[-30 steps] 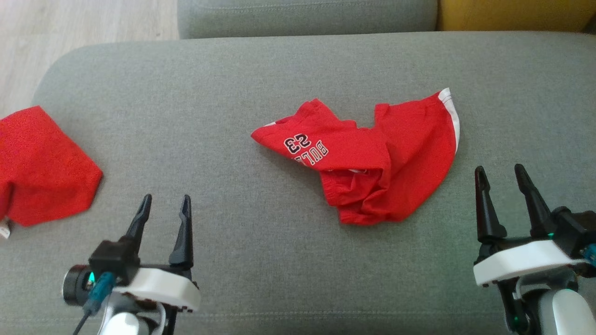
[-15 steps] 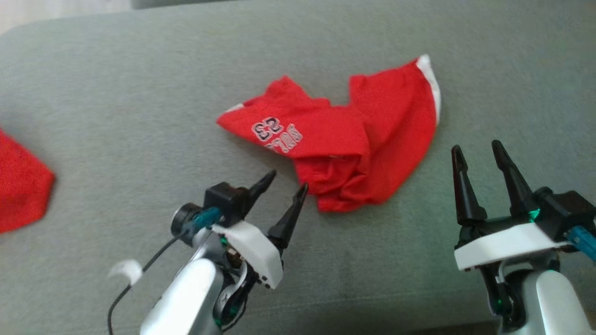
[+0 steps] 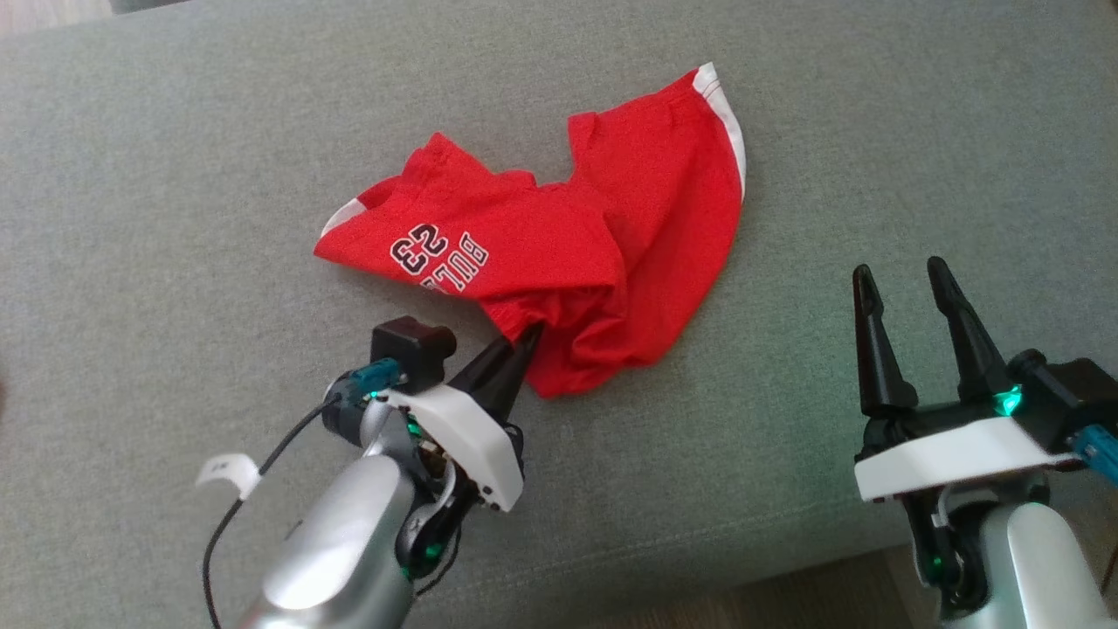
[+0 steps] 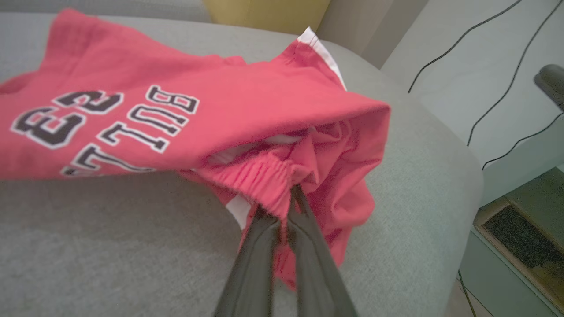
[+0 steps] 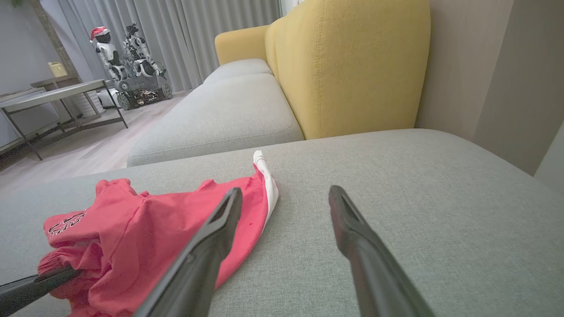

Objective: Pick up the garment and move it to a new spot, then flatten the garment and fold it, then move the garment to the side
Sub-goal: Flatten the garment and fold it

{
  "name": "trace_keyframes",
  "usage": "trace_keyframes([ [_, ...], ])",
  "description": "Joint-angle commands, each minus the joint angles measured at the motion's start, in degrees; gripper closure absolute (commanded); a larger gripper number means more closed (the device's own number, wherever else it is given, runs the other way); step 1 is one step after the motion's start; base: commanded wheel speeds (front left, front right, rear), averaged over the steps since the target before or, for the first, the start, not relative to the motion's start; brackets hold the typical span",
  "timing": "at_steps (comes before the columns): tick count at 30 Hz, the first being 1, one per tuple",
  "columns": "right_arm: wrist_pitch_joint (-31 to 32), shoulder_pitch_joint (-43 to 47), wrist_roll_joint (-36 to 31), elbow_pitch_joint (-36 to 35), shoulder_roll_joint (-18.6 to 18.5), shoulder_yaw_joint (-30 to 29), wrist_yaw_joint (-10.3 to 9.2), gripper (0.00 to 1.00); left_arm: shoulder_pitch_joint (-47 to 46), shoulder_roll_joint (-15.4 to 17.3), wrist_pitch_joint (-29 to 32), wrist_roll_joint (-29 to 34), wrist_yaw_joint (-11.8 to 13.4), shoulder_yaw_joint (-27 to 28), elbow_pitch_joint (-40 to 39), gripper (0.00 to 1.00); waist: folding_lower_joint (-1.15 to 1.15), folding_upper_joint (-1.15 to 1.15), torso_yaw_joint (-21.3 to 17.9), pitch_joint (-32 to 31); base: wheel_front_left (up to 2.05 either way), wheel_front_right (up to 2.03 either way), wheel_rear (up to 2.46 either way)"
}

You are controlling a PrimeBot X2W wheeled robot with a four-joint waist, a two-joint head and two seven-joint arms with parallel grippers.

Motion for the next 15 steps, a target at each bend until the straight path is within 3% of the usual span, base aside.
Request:
trace_keyframes([
  [1, -0.8, -1.1, 0.5, -1.7, -0.3, 1.0, 0.44, 0.0, -1.4, 1.4, -1.0, -0.3, -0.3, 1.1, -2.5, 1.0, 0.0, 0.0, 0.2, -0.3, 0.0, 0.0, 0.0],
  [7, -1.1, -0.2, 1.1, -1.2, -0.3, 0.5, 0.44, 0.0, 2.9, 6.0, -0.7, -1.2, 0.7, 2.2, -12.1, 1.0, 0.0, 0.0, 1.9, -1.5, 0.0, 0.0, 0.0],
  [15, -1.0, 0.0, 1.3, -1.5, -0.3, -0.1, 0.44, 0.0, 10.1, 13.6, 6.4, -1.4, 6.7, 6.3, -32.7, 1.0, 0.0, 0.0, 4.8, -1.6, 0.0, 0.0, 0.0],
])
